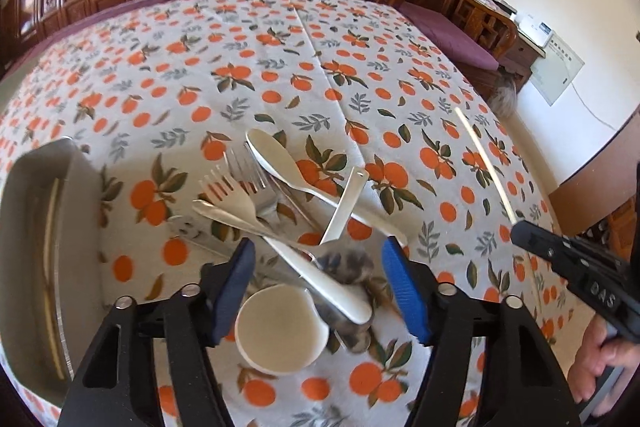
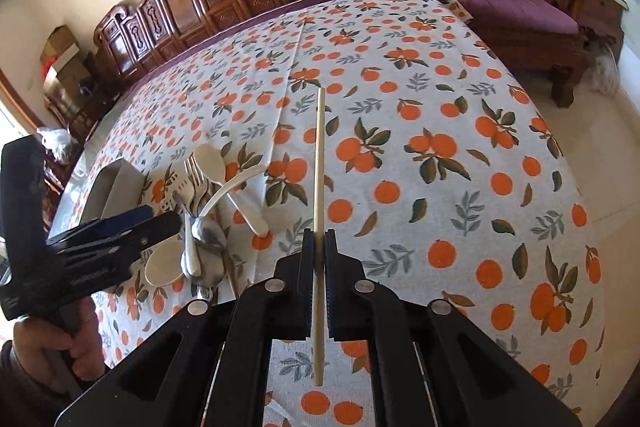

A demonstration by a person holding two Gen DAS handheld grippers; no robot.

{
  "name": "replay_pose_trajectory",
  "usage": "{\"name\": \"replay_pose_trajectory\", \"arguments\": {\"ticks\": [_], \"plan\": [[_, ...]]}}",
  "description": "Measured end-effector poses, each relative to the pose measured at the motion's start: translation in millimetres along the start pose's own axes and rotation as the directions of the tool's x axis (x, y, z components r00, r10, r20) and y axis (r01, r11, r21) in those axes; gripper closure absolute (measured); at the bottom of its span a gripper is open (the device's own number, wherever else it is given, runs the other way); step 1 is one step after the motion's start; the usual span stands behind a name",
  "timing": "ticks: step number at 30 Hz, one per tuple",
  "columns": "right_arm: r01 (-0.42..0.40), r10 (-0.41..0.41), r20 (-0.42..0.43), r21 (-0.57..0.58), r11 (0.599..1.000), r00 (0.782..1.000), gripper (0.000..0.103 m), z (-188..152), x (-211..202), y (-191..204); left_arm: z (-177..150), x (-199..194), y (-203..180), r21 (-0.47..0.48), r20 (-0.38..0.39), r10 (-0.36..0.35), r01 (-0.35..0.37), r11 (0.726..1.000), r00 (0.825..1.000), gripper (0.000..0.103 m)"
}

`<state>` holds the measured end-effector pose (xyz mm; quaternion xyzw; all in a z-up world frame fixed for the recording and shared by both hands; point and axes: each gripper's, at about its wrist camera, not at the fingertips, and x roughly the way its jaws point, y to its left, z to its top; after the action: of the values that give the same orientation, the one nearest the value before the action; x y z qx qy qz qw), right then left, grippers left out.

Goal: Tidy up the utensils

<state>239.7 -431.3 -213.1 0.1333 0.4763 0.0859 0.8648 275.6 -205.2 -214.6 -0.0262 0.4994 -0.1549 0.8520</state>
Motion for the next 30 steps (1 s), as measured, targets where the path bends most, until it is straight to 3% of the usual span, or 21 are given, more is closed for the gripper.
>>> {"name": "replay_pose_trajectory", "arguments": {"ticks": [8,14,19,30], "plan": [[-0.012,0.012,0.002,0.004,1.000,1.000,0.097,1,-1,0,6,28,15,-0.145,-0.109,-0.068,0.052,0.988,0.992,0.053],[-0.015,0.015,0.003,0.009,1.000,1.000,0.097,1,-1,0,5,40,18,-0.182,-0.135,-0.085,0.060,0.981,0.987,0.062],[-0.018,0.018,-0.001,0.009,1.000,1.000,0.097,0,0,1,11,42,16,-0.173,-0.130,-0.072,0.049,0.984,0.989,0.064],[-0.021,0.021,-0.001,0.005,1.000,1.000,0.097,-1,1,1,1,29,17,-0.137,-0.142,-0.067,0.048,0.989,0.988,0.082]]}}
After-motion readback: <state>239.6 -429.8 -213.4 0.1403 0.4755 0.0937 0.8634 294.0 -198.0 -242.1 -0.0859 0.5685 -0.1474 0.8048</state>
